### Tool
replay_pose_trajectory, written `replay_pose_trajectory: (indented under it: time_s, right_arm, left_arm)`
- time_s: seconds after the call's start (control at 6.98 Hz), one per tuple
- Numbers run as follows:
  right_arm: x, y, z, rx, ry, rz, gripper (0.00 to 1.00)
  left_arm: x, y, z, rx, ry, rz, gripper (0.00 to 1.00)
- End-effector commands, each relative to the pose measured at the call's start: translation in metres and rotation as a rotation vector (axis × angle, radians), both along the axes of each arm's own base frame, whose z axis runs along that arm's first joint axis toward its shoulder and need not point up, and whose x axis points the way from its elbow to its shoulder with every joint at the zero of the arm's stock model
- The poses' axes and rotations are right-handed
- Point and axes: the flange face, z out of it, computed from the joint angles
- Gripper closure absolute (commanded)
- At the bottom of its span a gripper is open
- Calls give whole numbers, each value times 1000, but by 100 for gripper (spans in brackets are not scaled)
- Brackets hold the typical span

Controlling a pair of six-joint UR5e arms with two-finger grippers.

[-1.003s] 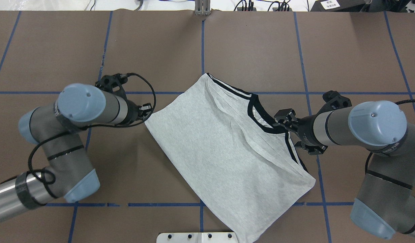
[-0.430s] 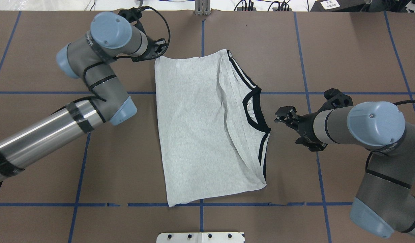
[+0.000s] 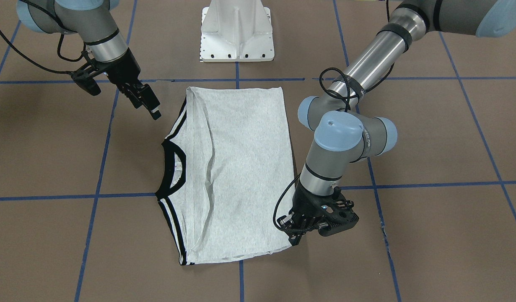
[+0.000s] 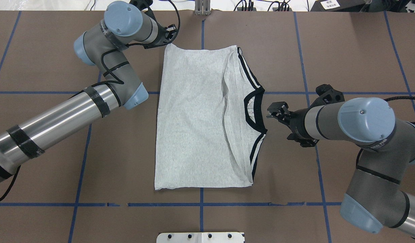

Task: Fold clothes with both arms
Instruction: 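Move the right gripper down along the striped sleeve edge toward the robot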

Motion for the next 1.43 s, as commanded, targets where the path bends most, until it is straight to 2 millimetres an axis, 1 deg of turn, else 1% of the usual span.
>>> replay_pose_trajectory:
  time_s: [0.0, 0.14, 0.29, 0.43, 0.57, 0.72, 0.86, 1.15, 1.29]
  right_arm:
    - [-31, 6, -20, 25, -20, -18, 0]
    - [-61, 24, -23, 36, 32, -58, 0]
    - [-90, 39, -52, 104, 134, -176, 0]
    - [-113, 54, -65, 178, 259, -303, 0]
    - [-133, 63, -62, 293, 335, -417, 0]
    - [-144, 66, -52, 386, 387, -518, 0]
    - [-148, 70, -43, 422, 418, -573, 0]
    - [-152, 70, -38, 460, 451, -629, 0]
    - [-154, 69, -27, 468, 501, -678, 0]
  left_arm:
    - [-13, 14, -23, 50, 58, 7, 27]
    - [-35, 45, -21, 89, 97, 14, 27]
    - [-50, 65, -16, 97, 124, 48, 27]
    - [-50, 72, -4, 72, 134, 107, 27]
    - [-50, 73, -5, 72, 138, 110, 28]
    - [-51, 74, -6, 73, 139, 110, 28]
    - [-51, 74, -5, 72, 138, 110, 28]
    - [-51, 74, -5, 71, 139, 110, 28]
    - [-51, 74, -5, 71, 139, 110, 28]
